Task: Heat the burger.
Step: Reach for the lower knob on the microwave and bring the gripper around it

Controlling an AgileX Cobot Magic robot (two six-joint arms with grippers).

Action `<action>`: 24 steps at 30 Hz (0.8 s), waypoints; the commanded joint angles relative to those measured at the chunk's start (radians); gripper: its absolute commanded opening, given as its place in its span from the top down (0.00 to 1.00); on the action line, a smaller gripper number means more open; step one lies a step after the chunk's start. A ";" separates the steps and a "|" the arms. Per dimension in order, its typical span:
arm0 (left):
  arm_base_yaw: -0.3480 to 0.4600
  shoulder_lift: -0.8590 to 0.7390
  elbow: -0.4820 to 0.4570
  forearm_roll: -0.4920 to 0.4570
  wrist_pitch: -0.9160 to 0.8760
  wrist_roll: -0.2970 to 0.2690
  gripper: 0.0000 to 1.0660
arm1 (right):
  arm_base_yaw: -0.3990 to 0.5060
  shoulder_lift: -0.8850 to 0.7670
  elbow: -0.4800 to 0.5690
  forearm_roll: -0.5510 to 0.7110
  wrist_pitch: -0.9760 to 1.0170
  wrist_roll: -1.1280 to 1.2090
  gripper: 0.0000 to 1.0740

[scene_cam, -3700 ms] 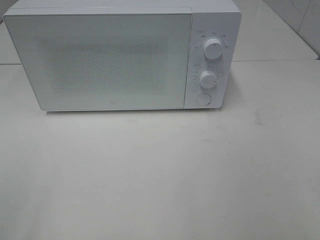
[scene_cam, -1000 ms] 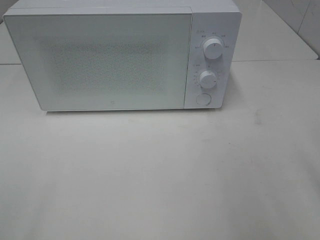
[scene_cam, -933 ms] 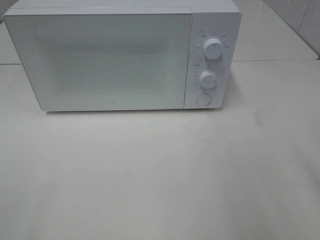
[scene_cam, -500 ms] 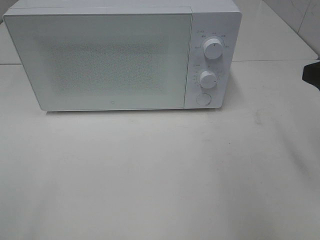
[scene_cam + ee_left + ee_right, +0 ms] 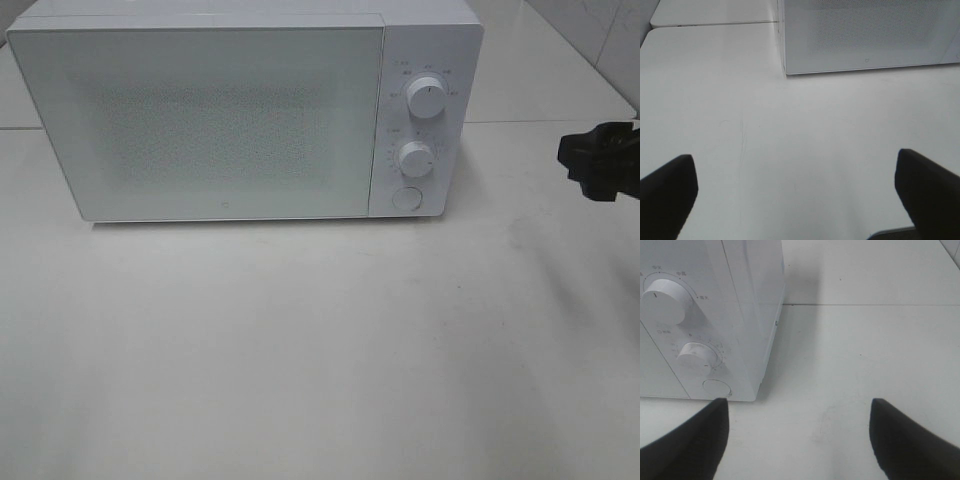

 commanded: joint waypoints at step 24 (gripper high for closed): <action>0.003 -0.025 0.003 -0.005 -0.011 0.000 0.06 | 0.564 0.494 0.085 0.683 -0.797 -0.344 0.30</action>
